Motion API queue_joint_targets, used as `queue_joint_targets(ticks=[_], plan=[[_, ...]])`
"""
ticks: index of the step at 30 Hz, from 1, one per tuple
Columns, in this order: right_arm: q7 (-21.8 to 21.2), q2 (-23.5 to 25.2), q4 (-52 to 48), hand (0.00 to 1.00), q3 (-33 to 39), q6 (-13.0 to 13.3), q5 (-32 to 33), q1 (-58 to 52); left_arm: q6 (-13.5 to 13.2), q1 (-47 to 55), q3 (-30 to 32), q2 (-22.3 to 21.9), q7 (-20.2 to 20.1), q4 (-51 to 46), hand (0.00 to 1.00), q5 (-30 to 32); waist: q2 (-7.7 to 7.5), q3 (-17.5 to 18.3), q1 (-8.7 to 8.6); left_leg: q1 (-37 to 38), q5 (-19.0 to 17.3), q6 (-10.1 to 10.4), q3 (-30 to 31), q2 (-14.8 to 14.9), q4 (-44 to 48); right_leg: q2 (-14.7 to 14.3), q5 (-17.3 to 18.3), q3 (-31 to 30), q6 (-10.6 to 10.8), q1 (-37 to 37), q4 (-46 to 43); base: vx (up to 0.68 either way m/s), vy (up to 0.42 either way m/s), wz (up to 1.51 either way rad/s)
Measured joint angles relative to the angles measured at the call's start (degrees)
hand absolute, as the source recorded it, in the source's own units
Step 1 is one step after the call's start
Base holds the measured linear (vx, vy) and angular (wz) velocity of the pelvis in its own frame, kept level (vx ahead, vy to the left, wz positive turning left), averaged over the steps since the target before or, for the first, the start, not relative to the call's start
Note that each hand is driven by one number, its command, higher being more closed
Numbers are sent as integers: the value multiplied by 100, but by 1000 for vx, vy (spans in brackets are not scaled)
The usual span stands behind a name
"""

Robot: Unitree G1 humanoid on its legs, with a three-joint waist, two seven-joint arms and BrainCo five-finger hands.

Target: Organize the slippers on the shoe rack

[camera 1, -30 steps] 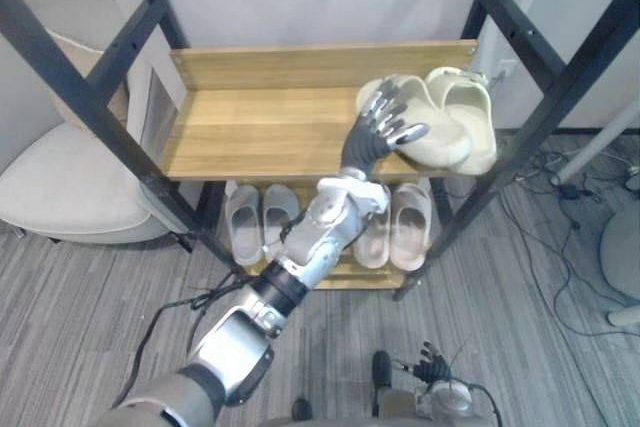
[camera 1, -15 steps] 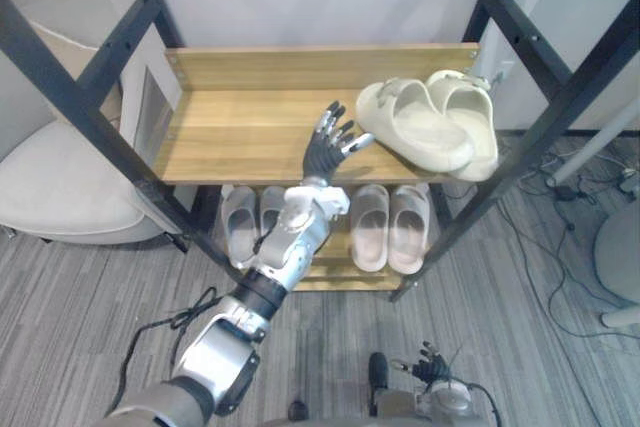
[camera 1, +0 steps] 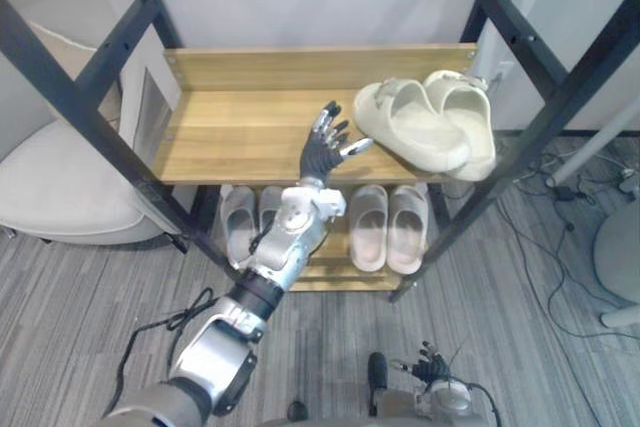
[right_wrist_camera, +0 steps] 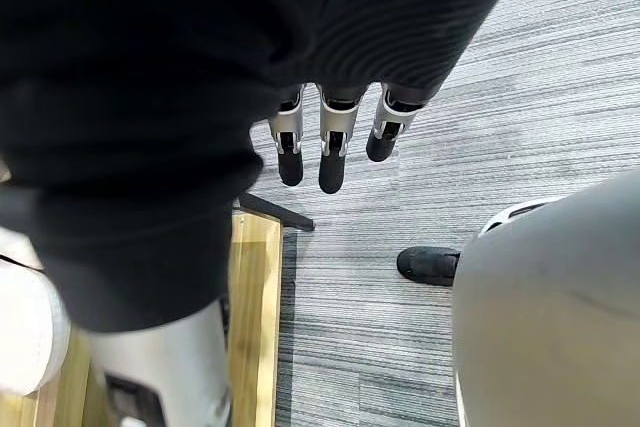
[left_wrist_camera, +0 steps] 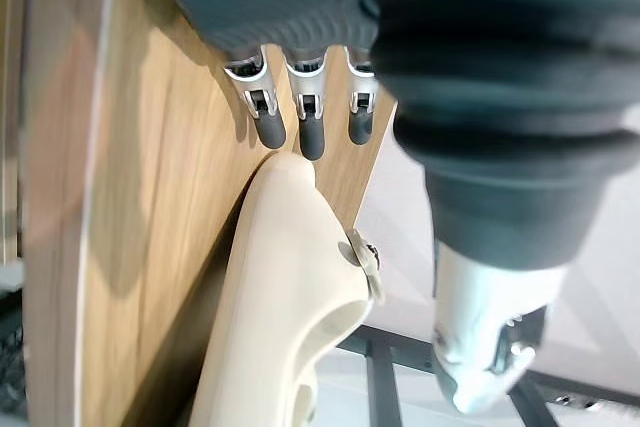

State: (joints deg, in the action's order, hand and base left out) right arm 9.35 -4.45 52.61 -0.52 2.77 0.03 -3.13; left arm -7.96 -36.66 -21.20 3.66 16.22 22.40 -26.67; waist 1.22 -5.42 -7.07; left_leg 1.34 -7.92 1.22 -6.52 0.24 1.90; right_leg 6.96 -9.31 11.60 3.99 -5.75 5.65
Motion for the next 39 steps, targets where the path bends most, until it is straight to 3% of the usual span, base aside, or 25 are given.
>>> queue_joint_targets(ticks=[4, 11, 27, 39], plan=[[-2, 5, 4, 0, 15, 9, 1, -2, 21, -174, 15, 8, 100, 186, 0, 350, 0, 0, -16, 11, 0, 0, 60, -6, 12, 10, 0, 45, 0, 46, 0, 12, 2, 8], [-50, 23, -4, 0, 64, 64, 7, -14, 242, -1326, 165, 226, 168, 1062, 0, 1156, 0, -5, -47, 0, 7, 1, 42, -23, 28, 39, 0, -13, 0, 37, -1, -3, 1, -1], [-154, 175, -266, 0, 491, 129, 51, -186, 609, -2619, -8, 97, 227, 1793, 0, 2547, 70, -3, -32, -162, 51, -31, -199, -141, 51, 128, -92, -337, 44, -235, -4, -7, 6, -7], [-160, 205, -683, 0, 721, 145, 238, -437, 725, -2900, 138, -120, 244, 2116, 0, 2999, 230, 13, -10, -295, 51, -31, -384, -128, 39, 121, -138, -461, 30, -448, -43, 10, -5, -6]])
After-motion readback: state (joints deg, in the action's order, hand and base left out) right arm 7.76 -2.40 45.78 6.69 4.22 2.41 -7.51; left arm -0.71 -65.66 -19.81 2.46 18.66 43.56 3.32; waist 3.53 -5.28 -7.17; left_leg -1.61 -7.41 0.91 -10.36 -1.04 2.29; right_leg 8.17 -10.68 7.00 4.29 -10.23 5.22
